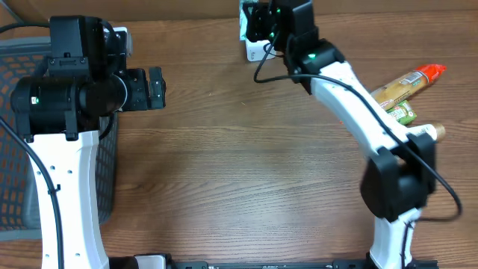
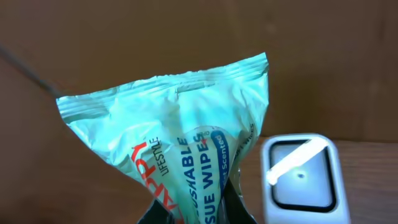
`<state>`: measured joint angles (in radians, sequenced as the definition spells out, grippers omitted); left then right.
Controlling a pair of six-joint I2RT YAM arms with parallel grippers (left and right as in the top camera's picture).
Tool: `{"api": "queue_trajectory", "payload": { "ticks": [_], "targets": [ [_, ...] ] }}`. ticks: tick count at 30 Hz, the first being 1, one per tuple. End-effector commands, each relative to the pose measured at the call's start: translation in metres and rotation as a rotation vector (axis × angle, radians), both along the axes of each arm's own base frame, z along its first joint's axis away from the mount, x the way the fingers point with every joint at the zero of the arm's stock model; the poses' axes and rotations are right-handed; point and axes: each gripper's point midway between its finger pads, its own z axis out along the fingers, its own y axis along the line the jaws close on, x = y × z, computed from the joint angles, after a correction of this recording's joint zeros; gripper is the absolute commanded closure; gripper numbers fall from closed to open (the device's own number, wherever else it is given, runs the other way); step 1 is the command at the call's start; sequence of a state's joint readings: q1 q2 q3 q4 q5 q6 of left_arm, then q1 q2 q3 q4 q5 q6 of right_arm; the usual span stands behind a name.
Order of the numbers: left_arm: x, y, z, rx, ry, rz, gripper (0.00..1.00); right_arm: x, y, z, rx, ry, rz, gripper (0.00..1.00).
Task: Scan the item barcode
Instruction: 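Lift the wipes pack and hold it up to the white scanner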
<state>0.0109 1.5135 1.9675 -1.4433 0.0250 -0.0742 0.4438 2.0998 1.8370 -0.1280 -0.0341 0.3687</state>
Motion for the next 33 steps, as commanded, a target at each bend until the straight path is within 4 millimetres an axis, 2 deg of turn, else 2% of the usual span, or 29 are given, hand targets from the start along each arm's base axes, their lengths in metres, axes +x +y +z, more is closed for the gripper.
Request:
{"api": "queue_trajectory", "payload": {
  "ticks": [1, 3, 6, 10, 17, 33],
  "targets": [
    [0.001, 0.000, -0.002, 0.013, 0.003, -0.014, 0.00, 0.027, -0.011, -0.031, -0.026, -0.011, -0.104, 0.96],
    [0.001, 0.000, -0.002, 0.014, 0.003, -0.014, 0.00, 0.040, -0.011, -0.053, -0.033, -0.036, -0.149, 0.96],
    [0.001, 0.000, -0.002, 0.014, 0.003, -0.014, 0.00, 0.056, -0.023, -0.075, -0.066, -0.073, -0.243, 0.96],
    [0.001, 0.000, -0.002, 0.014, 0.003, -0.014, 0.01, 0.061, -0.023, -0.095, -0.070, -0.071, -0.254, 0.96],
    [0.001, 0.000, -0.002, 0.014, 0.003, -0.014, 0.00, 0.066, -0.020, -0.075, -0.024, -0.142, -0.257, 0.96],
    [0.001, 0.000, -0.002, 0.013, 0.003, -0.014, 0.00, 0.065, -0.017, -0.087, -0.032, -0.121, -0.238, 0.96]
  ]
}}
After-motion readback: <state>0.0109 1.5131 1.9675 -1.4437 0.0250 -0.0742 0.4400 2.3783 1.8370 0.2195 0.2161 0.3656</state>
